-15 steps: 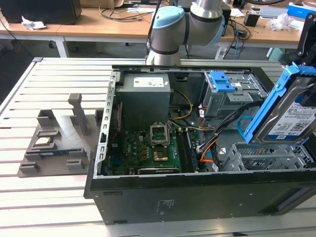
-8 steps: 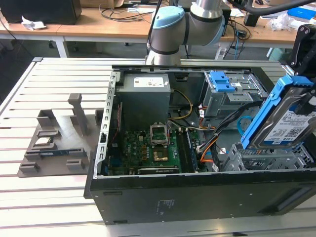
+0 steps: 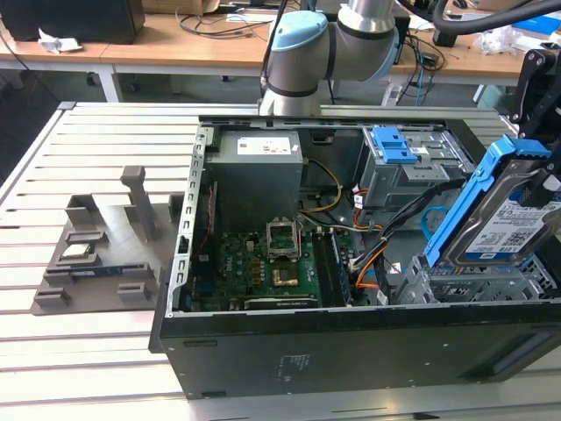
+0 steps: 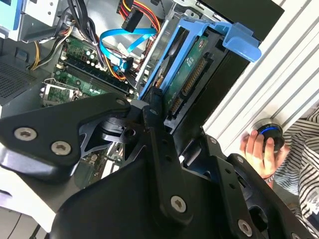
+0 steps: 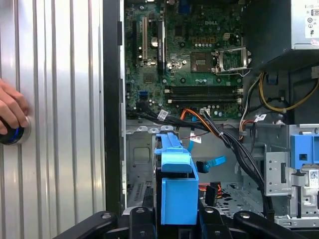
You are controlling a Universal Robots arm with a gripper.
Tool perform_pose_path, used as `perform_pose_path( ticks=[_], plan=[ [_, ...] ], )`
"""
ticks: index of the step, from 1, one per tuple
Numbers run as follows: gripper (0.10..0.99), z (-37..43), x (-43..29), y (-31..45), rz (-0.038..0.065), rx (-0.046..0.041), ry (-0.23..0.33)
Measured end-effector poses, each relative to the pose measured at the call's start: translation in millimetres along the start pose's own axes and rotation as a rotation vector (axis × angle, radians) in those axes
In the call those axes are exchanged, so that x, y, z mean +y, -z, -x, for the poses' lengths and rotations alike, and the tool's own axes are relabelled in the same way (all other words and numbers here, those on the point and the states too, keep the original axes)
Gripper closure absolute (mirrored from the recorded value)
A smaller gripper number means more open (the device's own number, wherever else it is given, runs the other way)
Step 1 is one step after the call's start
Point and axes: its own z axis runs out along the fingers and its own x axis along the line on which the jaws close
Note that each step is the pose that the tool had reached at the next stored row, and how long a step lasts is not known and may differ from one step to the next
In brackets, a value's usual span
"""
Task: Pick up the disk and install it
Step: 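Pick up the disk, then insert the disk into the insertion slot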
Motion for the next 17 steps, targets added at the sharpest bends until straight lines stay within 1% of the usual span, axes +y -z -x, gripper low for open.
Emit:
perform_pose_path(
  ticks=[5, 8, 12, 17],
  plan=[
    [0.725, 0.0, 0.0, 0.0, 0.0, 0.0, 0.0],
    [0.725, 0.8, 0.0, -3.3, 0.0, 0.0, 0.0],
    [0.725, 2.2, -0.1, -5.0, 0.0, 0.0, 0.009],
    [0.725, 2.9, -1.2, -12.6, 0.0, 0.0002, 0.01]
  ],
)
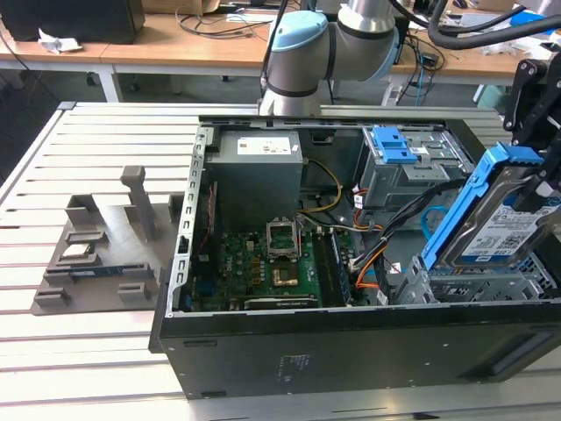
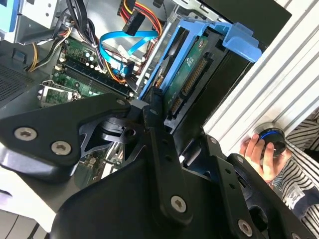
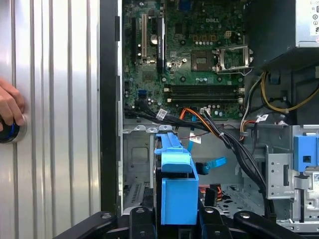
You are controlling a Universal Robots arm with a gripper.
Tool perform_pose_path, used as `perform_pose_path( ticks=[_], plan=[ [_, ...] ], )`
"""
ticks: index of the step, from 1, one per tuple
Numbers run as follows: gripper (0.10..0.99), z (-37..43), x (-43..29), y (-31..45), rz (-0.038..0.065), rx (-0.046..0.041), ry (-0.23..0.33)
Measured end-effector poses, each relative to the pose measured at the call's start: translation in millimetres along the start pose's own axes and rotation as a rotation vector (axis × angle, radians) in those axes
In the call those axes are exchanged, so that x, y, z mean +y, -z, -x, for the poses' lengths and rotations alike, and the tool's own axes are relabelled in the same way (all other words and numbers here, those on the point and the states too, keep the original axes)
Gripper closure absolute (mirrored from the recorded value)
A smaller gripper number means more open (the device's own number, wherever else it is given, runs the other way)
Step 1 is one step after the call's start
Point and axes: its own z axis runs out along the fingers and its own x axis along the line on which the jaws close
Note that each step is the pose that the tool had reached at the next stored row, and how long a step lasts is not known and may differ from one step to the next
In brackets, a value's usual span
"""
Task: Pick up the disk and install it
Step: 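Insert the disk into the insertion slot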
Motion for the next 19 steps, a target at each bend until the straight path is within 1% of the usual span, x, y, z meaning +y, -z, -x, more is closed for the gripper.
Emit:
perform_pose_path(
  ticks=[1, 2, 3, 19],
  plan=[
    [0.725, 0.0, 0.0, -6.6, 0.0, 0.0001, 0.0],
    [0.725, 0.0, 0.1, -11.1, 0.0, 0.0, 0.0],
    [0.725, 0.0, 0.1, -14.2, 0.0, 0.0, 0.0],
    [0.725, 0.1, -0.3, -36.6, 0.0, 0.0001, 0.0]
  ],
)
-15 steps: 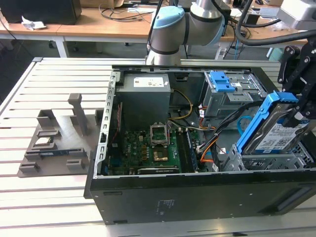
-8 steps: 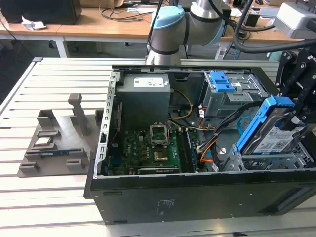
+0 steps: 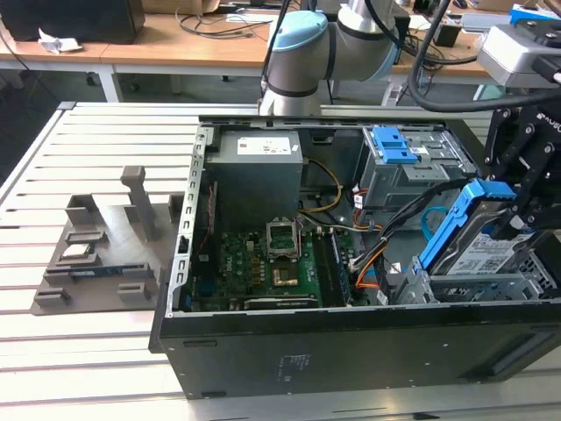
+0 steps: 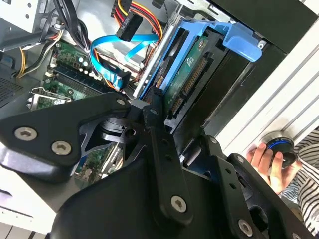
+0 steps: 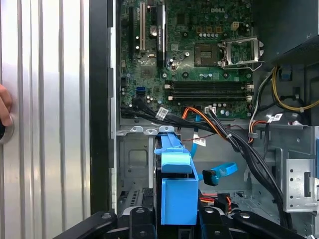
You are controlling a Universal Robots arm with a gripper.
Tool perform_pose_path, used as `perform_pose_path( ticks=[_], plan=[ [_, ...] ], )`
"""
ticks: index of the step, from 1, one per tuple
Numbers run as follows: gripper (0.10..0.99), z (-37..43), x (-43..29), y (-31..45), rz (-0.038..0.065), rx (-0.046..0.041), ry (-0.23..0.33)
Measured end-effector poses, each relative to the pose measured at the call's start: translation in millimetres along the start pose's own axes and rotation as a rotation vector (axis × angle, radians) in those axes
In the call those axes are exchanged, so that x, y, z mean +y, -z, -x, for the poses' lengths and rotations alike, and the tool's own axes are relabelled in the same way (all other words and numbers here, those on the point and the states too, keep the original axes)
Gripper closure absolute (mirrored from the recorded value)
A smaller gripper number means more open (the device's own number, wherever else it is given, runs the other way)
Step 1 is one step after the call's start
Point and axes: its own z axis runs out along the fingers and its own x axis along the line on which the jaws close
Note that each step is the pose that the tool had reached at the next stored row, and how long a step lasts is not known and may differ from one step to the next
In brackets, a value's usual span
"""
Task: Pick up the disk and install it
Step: 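Insert the disk into the insertion slot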
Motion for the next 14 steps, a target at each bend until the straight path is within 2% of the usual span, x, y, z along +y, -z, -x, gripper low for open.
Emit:
perform_pose_path(
  ticks=[11, 14],
  plan=[
    [0.725, 0.1, -0.2, -17.5, 0.0, 0.0, 0.0],
    [0.725, 0.1, -0.3, -18.3, 0.0, 0.0001, 0.0]
  ],
)
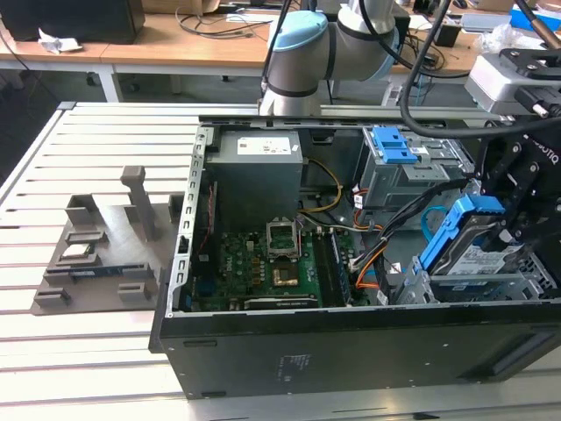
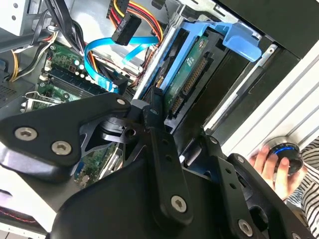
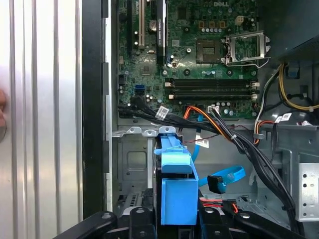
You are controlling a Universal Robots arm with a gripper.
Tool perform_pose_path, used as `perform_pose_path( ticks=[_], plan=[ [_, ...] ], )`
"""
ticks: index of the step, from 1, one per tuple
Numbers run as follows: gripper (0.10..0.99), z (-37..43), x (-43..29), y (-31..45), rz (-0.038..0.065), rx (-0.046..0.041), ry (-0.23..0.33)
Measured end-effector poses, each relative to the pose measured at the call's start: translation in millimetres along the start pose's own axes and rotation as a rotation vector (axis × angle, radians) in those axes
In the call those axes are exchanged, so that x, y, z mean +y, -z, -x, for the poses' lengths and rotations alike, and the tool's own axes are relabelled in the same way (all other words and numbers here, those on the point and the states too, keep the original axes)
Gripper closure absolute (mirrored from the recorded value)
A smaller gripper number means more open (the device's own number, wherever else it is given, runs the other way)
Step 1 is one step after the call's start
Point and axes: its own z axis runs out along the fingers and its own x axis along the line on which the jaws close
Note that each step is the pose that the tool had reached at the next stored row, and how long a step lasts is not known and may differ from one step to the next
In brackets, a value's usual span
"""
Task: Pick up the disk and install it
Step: 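Insert the disk into the insertion slot, then insert the first disk wire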
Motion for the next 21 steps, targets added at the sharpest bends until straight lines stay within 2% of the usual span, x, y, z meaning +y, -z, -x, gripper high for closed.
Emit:
perform_pose_path(
  ticks=[4, 5, 7, 8, 11, 12, 13, 21],
  plan=[
    [0.714, 0.0, 0.0, -0.1, 0.0, -0.0002, 0.0],
    [0.651, 0.0, 0.0, -0.2, 0.0, -0.0001, 0.0],
    [0.651, 0.0, 0.0, -0.2, 0.0, -0.0001, 0.0],
    [0.667, 0.0, 0.0, -0.2, 0.0, -0.0001, 0.0],
    [0.851, 0.0, 0.0, -0.3, 0.0, -0.0002, 0.0],
    [0.851, 0.0, 0.0, -0.3, 0.0, -0.0002, 0.0],
    [0.973, 0.0, 0.0, -0.3, 0.0, -0.0002, 0.0],
    [0.98, 0.0, 0.0, -0.5, 0.0, -0.0002, 0.0]
  ],
)
